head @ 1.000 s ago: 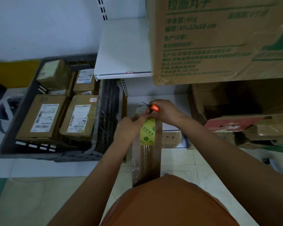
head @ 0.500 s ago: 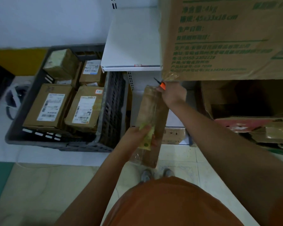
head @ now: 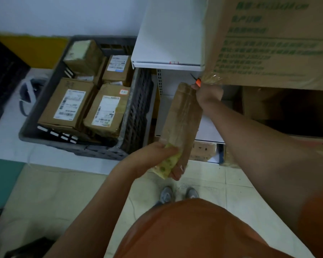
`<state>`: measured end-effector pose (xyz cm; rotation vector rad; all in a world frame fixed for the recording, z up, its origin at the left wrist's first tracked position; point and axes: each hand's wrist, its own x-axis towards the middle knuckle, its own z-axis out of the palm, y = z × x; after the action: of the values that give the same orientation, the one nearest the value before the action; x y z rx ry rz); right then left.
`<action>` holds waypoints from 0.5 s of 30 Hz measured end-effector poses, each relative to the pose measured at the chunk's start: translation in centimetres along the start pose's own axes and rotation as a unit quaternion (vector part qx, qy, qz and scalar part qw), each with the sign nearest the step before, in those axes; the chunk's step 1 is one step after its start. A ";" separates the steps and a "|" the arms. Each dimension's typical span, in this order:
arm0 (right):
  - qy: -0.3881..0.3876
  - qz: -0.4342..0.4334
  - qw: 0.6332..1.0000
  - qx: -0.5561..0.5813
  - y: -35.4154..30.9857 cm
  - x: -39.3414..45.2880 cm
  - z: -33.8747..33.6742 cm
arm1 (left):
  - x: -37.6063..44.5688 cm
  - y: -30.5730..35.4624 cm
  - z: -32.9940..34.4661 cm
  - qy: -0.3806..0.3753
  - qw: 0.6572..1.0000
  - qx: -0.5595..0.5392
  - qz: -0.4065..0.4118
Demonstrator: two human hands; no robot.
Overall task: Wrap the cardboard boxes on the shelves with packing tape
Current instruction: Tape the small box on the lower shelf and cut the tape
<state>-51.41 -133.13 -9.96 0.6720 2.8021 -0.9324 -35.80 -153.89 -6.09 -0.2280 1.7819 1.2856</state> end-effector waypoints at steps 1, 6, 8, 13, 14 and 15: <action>-0.015 0.021 0.999 0.043 0.2 0.4 -0.2 | -0.5 -0.4 0.1 -0.009 0.999 -0.037 -0.006; -0.033 0.042 0.989 0.134 -0.6 0.8 0.0 | -0.7 -1.4 1.0 0.026 0.997 -0.071 -0.032; -0.044 0.048 0.985 0.158 -0.6 1.1 0.5 | -0.7 -1.4 1.1 0.031 0.997 -0.041 -0.061; -0.008 0.044 0.981 0.190 -1.0 1.0 1.3 | -0.9 -2.4 0.2 0.039 0.994 -0.031 -0.102; -0.003 0.049 0.978 0.204 -0.9 1.0 1.4 | -0.8 -2.8 0.5 0.035 0.995 -0.036 -0.091; -0.002 0.060 0.975 0.213 -0.8 1.2 1.6 | -0.7 -3.3 0.9 0.025 0.996 -0.035 -0.072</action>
<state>-52.89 -134.22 -11.07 0.8730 2.5381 -1.5230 -32.90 -154.85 -7.79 -0.4243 1.7302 1.2497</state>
